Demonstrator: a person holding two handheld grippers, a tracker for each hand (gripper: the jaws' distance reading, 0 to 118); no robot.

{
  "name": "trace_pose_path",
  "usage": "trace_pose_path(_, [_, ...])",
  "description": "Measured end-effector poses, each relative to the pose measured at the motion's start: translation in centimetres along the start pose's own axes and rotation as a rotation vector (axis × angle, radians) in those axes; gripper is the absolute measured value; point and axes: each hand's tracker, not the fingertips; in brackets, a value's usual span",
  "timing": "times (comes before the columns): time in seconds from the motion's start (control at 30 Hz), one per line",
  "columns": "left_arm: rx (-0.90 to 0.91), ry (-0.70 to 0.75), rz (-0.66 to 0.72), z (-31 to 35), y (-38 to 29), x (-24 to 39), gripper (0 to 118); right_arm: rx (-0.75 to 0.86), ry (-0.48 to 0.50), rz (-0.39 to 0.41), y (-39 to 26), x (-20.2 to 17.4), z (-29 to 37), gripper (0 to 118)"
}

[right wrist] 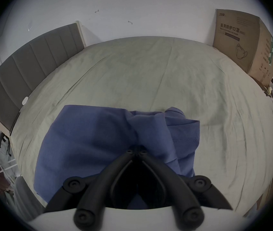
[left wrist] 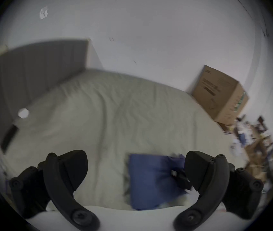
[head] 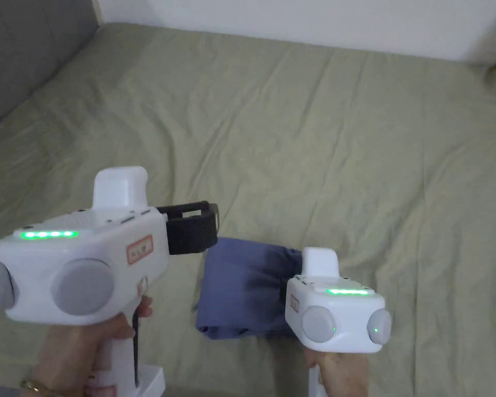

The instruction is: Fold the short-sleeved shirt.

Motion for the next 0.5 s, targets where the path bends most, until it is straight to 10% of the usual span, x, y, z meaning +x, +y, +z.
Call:
trace_pose_path(0.2, [-0.337,-0.409,0.290,-7.4,0.7,-6.2,115,0.000,0.017,-0.015,-0.1,0.3,0.2,0])
trace_pose_path(0.5, [-0.633,-0.431,0.381,-14.3,-5.1,-8.2,115,-0.015,0.032,-0.049,0.1,0.7,0.1,0])
